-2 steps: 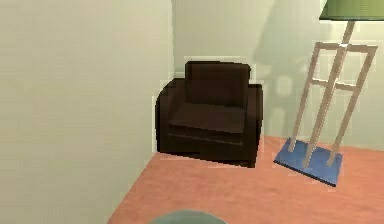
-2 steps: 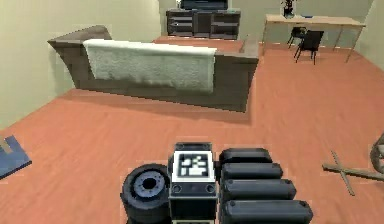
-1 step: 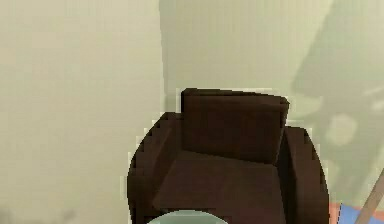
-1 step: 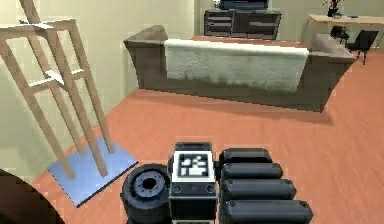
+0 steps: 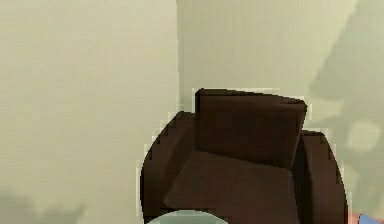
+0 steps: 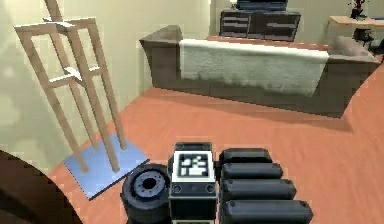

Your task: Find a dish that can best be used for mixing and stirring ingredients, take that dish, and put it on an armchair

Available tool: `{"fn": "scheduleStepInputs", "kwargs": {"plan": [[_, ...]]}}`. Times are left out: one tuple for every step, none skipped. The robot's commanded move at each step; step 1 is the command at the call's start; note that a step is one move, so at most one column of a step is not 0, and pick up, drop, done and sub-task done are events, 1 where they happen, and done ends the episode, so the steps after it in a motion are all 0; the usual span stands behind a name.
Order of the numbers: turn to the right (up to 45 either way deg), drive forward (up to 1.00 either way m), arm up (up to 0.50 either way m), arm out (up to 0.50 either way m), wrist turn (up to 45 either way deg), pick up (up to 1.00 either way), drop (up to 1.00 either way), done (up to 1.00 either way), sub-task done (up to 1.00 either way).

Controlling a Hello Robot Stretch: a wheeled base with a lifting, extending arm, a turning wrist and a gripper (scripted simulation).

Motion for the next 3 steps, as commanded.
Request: {"fn": "scheduleStepInputs", "kwargs": {"plan": [[0.0,0.25,0.00,0.00,0.0,0.00,0.00,0.00,0.00],[45.0,0.00,0.00,0.00,0.0,0.00,0.00,0.00,0.00],[45.0,0.00,0.00,0.00,0.0,0.00,0.00,0.00,0.00]]}}
